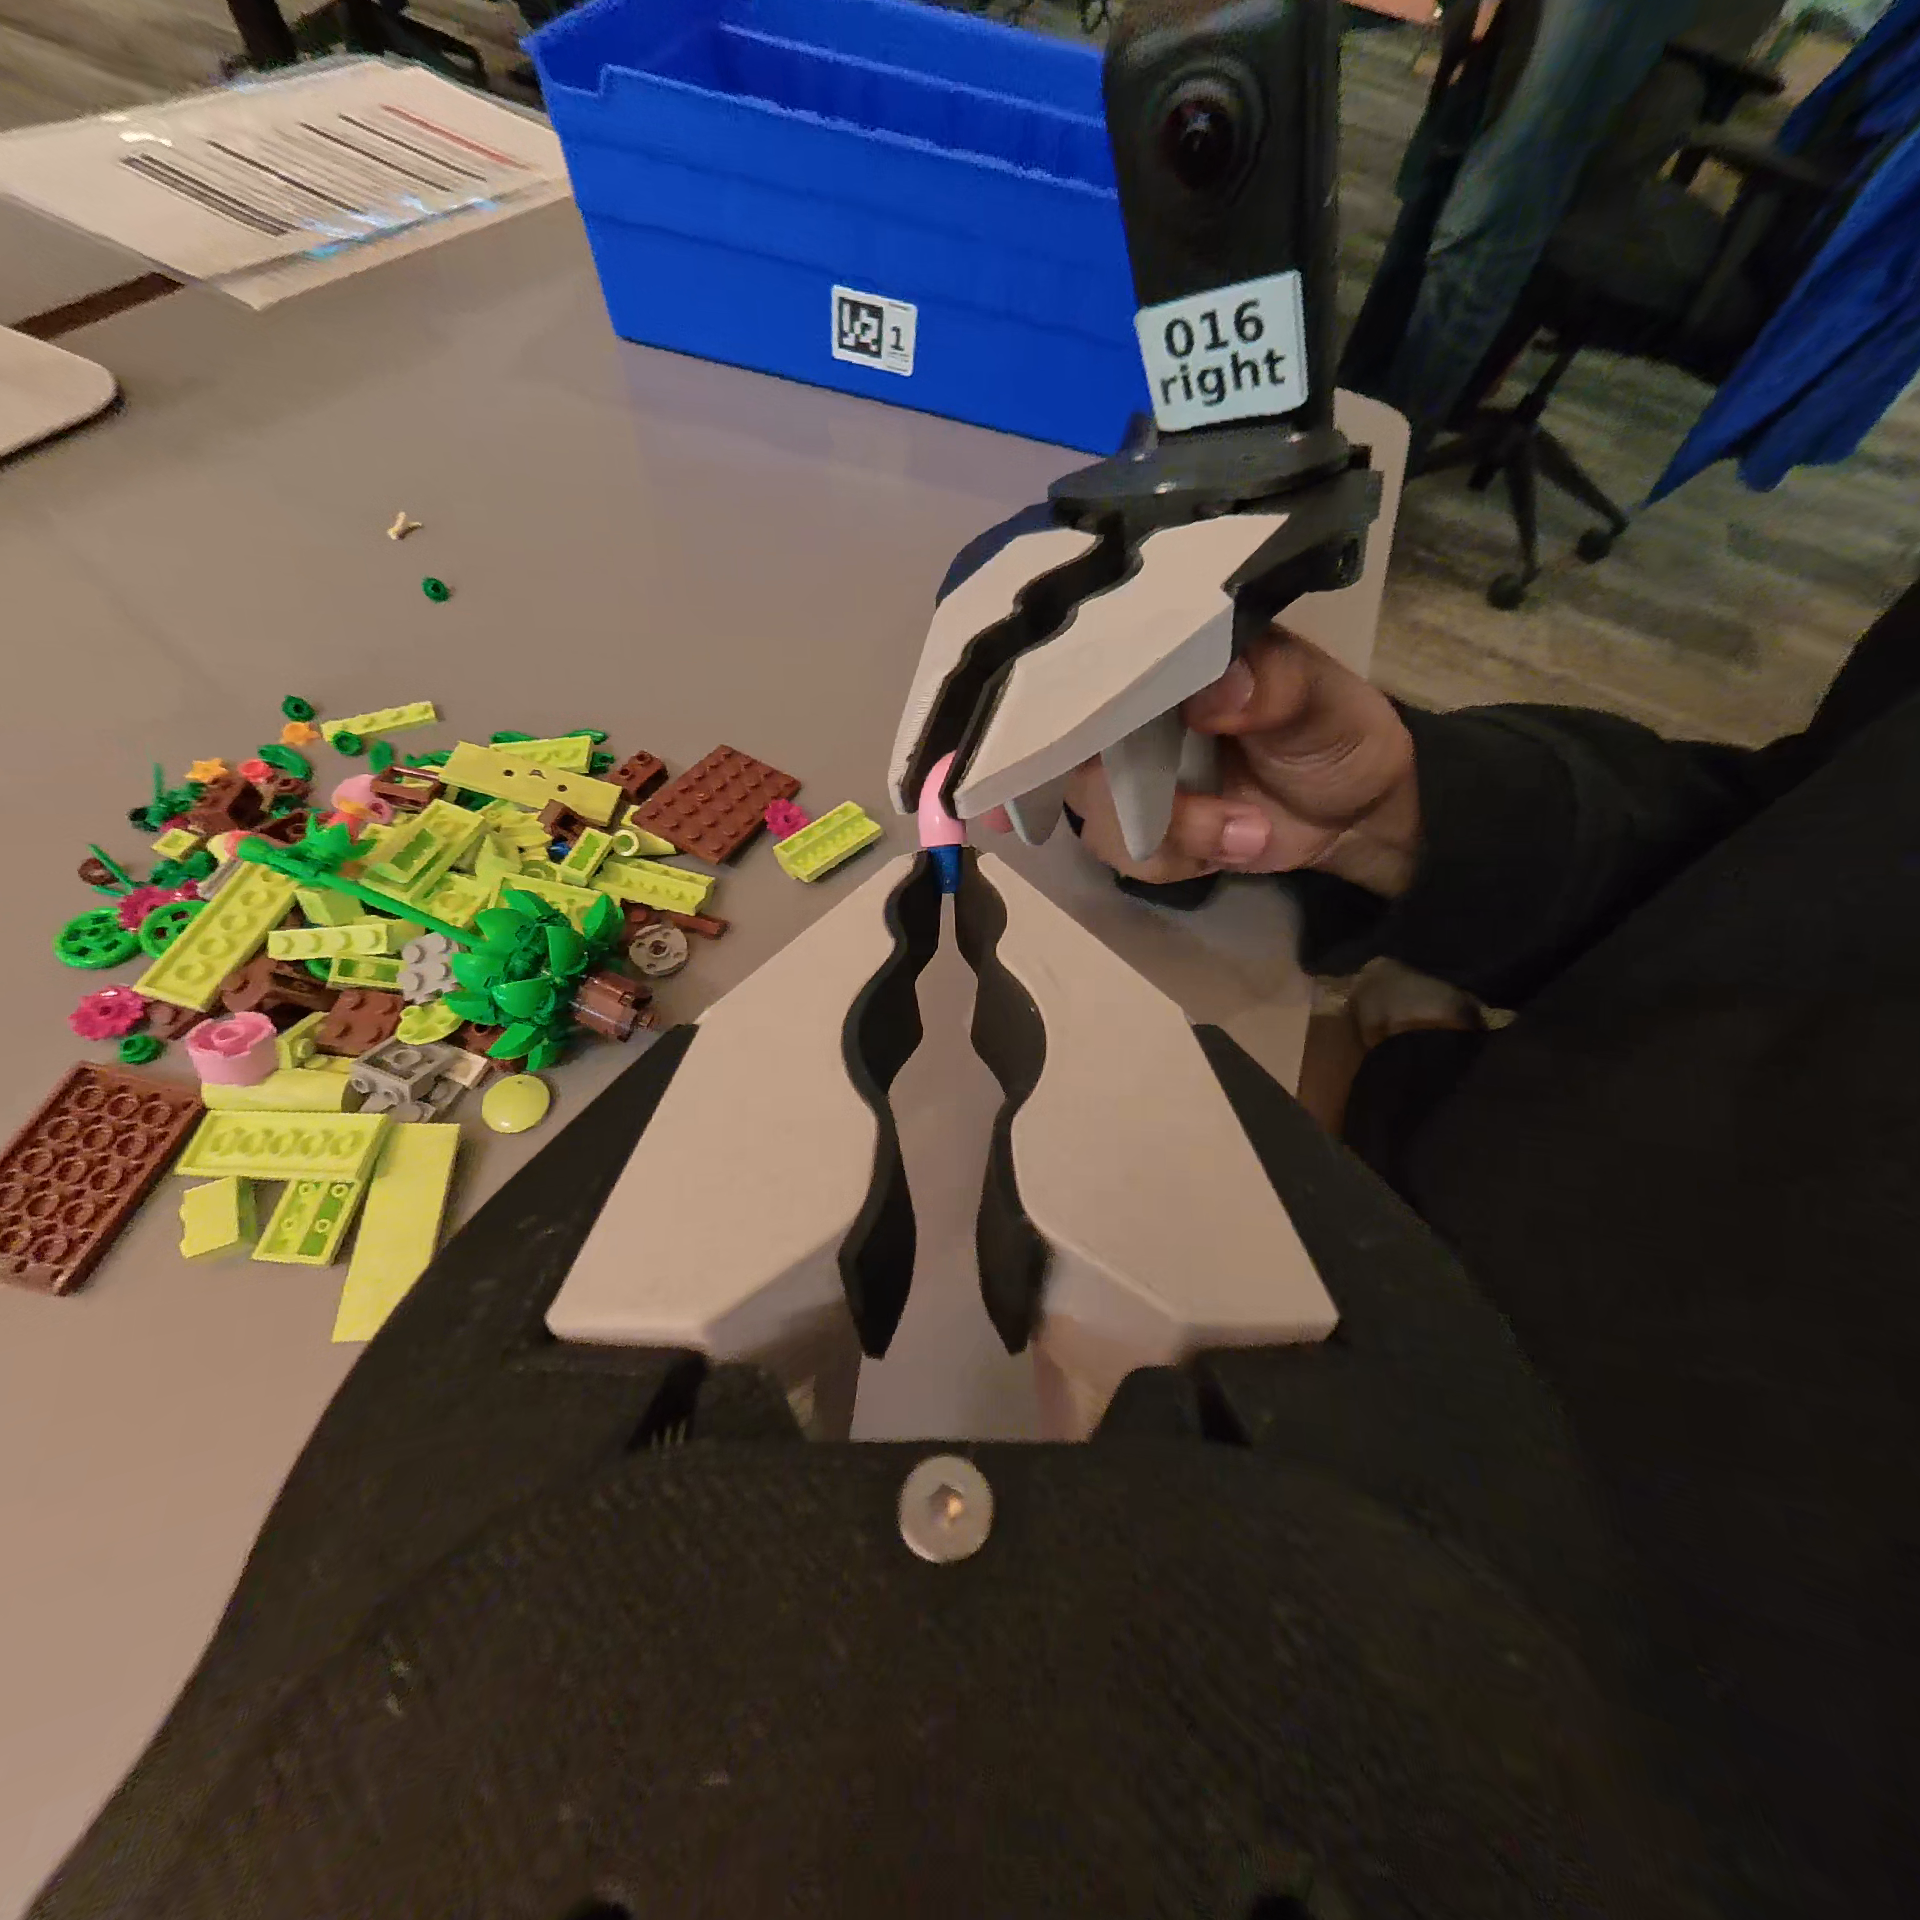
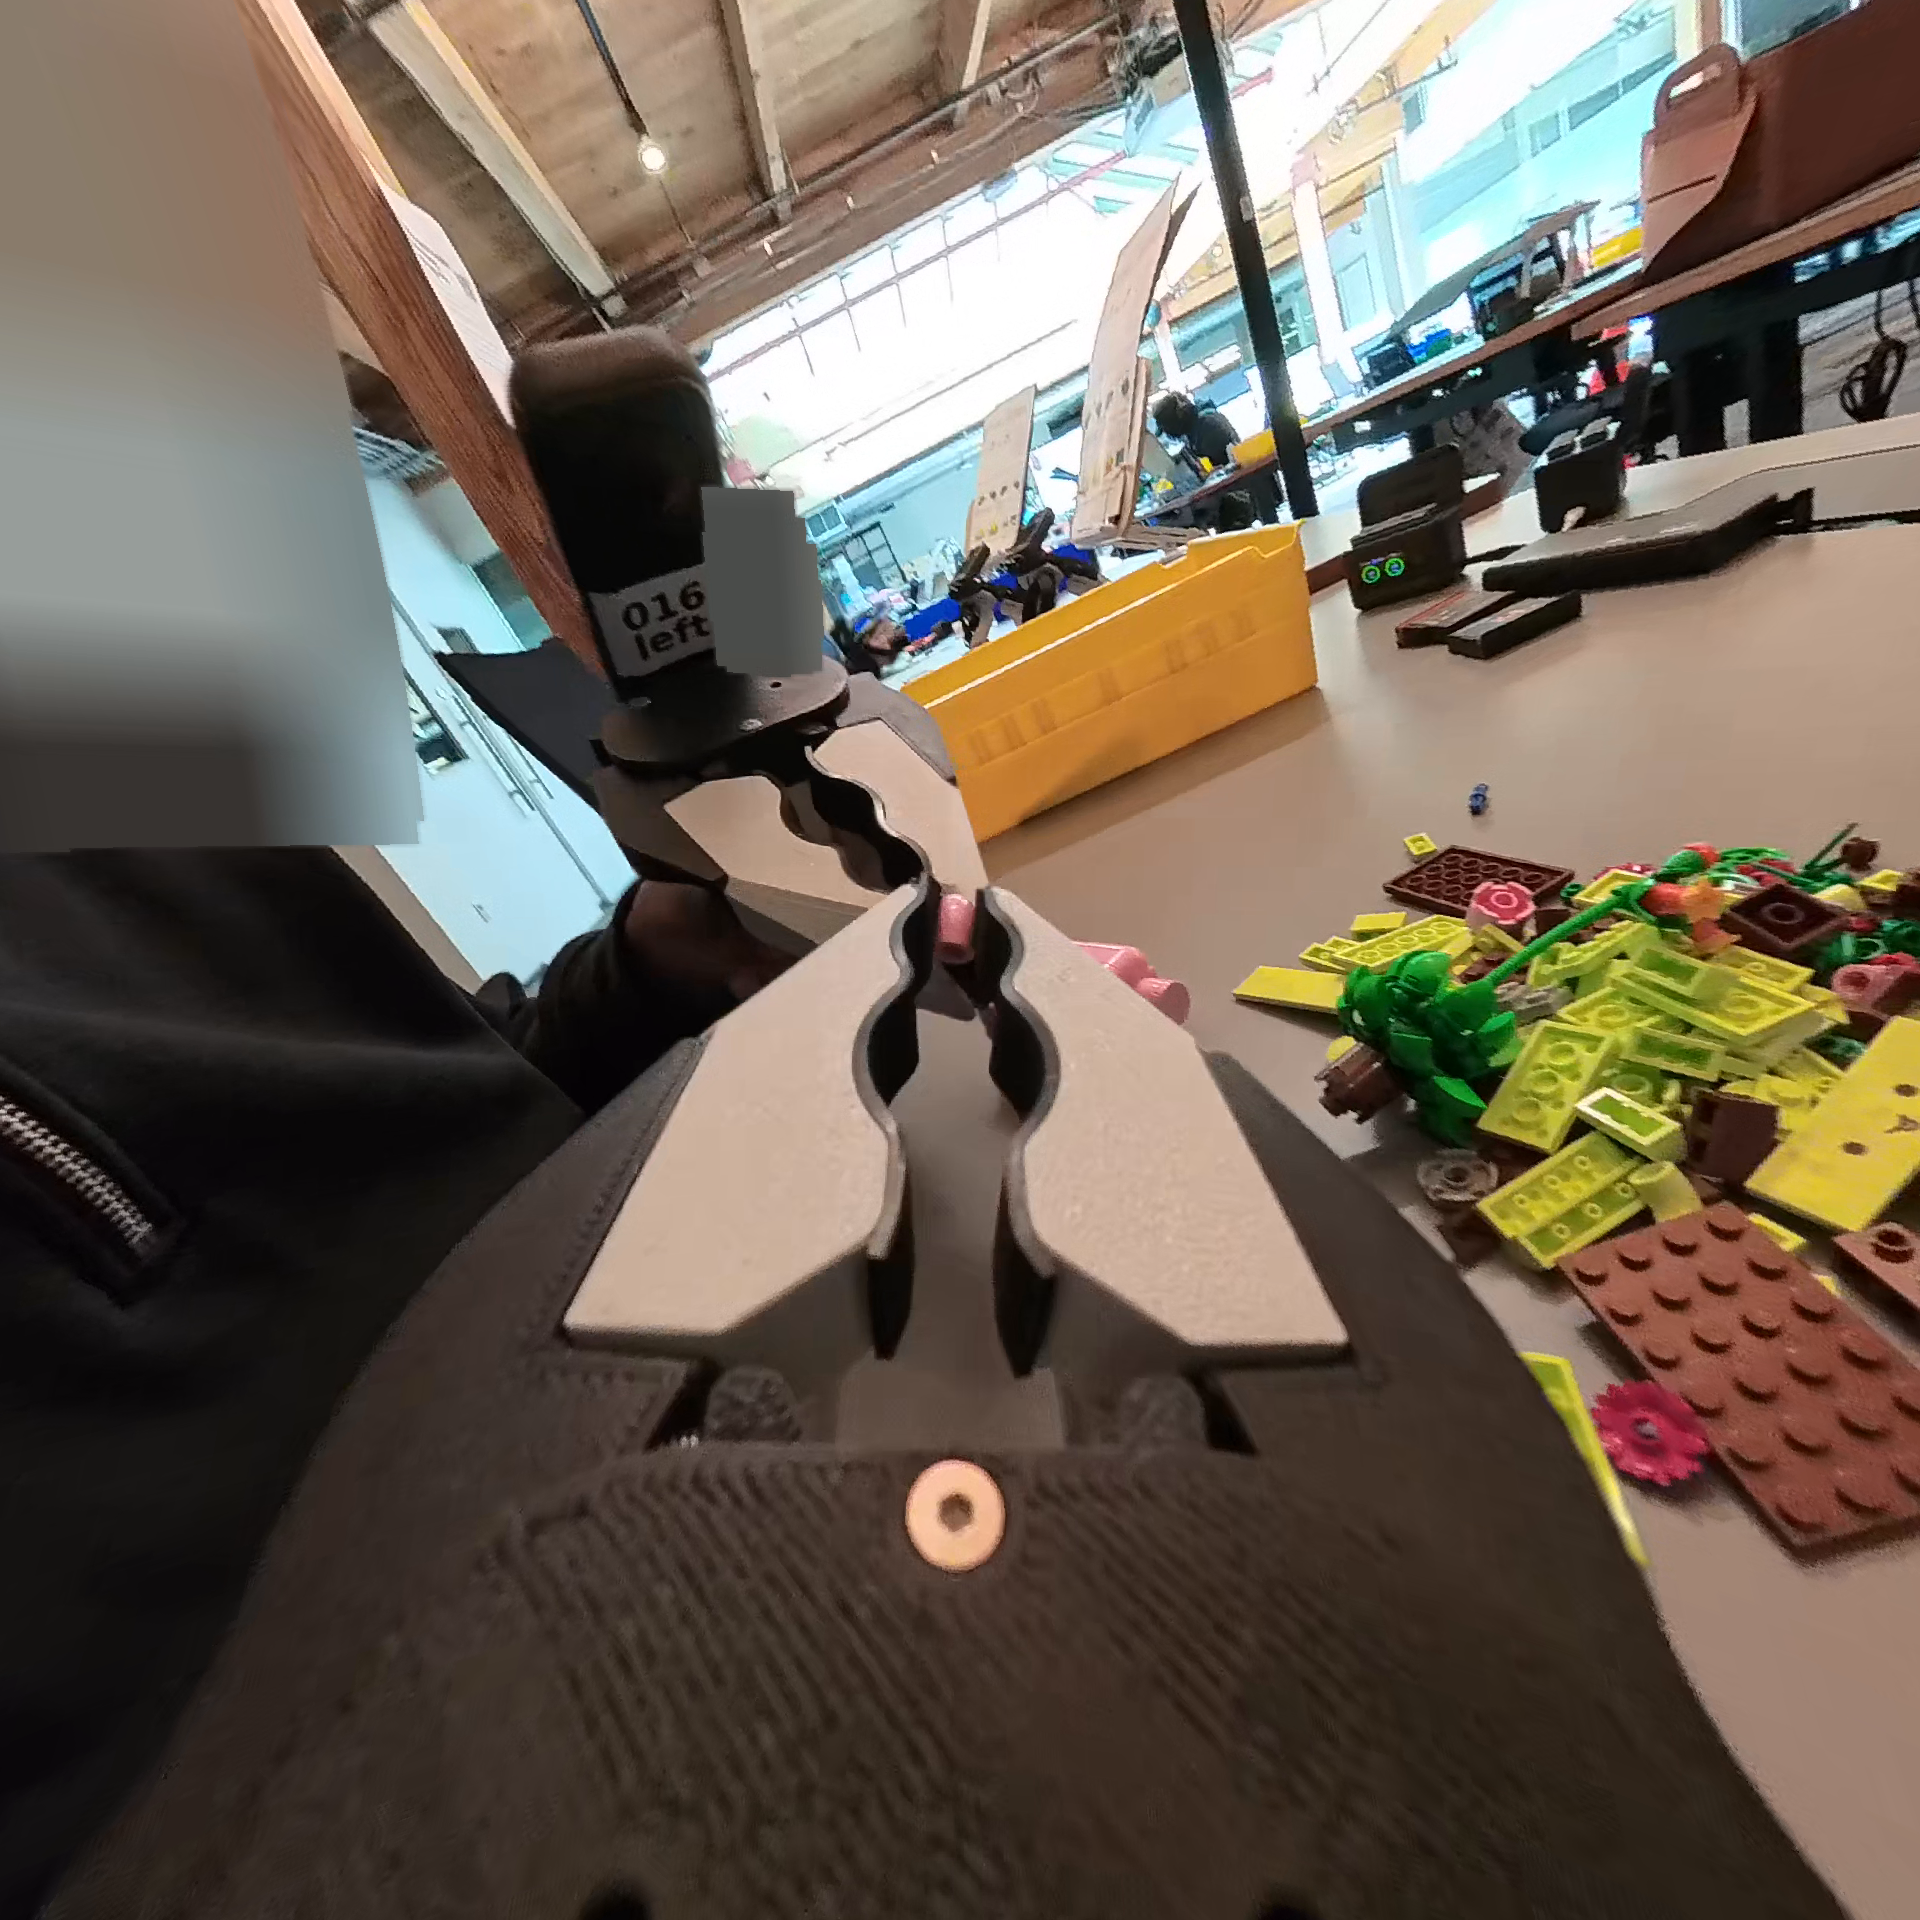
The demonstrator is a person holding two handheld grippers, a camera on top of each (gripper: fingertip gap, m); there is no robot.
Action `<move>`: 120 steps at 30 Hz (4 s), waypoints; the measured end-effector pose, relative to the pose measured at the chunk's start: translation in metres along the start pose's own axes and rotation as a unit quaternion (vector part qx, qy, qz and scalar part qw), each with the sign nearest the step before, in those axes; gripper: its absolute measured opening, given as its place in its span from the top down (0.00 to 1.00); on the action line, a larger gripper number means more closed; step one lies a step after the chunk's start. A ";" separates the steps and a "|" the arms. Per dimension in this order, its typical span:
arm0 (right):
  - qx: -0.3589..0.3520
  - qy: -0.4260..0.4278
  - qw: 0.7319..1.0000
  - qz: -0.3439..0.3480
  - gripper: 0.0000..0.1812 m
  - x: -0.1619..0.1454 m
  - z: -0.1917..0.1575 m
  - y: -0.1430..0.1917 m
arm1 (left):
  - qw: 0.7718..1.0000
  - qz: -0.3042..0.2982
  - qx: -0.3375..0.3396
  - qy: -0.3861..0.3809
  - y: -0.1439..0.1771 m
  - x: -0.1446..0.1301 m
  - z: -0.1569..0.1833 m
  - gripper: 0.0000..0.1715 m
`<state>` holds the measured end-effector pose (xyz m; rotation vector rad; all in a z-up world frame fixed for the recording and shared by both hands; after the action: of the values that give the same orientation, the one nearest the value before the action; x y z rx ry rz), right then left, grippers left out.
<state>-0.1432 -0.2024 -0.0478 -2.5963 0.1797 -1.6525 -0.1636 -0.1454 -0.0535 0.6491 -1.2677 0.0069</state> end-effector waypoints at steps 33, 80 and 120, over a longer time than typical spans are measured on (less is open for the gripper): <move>0.028 -0.072 0.996 0.032 0.97 -0.001 0.006 -0.004 | 1.000 0.013 0.028 0.002 -0.003 0.002 -0.003 0.98; 0.070 -0.165 0.972 0.155 0.98 0.016 0.014 0.011 | 0.996 0.028 -0.007 0.085 0.001 0.003 -0.007 0.99; 0.023 -0.055 0.997 0.058 0.98 0.003 -0.004 -0.006 | 1.000 0.003 0.011 0.021 0.001 0.005 0.003 0.98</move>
<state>-0.1447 -0.1964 -0.0426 -2.5817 0.2773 -1.4555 -0.1647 -0.1475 -0.0487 0.6603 -1.2307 0.0388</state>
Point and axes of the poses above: each gripper's, where its closed fingertips meet, y back along the fingers, x out of its top, z = x × y across the jaws, the point moved 4 cm from there along y, back along the fingers, and after that the axes turned 1 degree about -z, right-handed, at the moved point
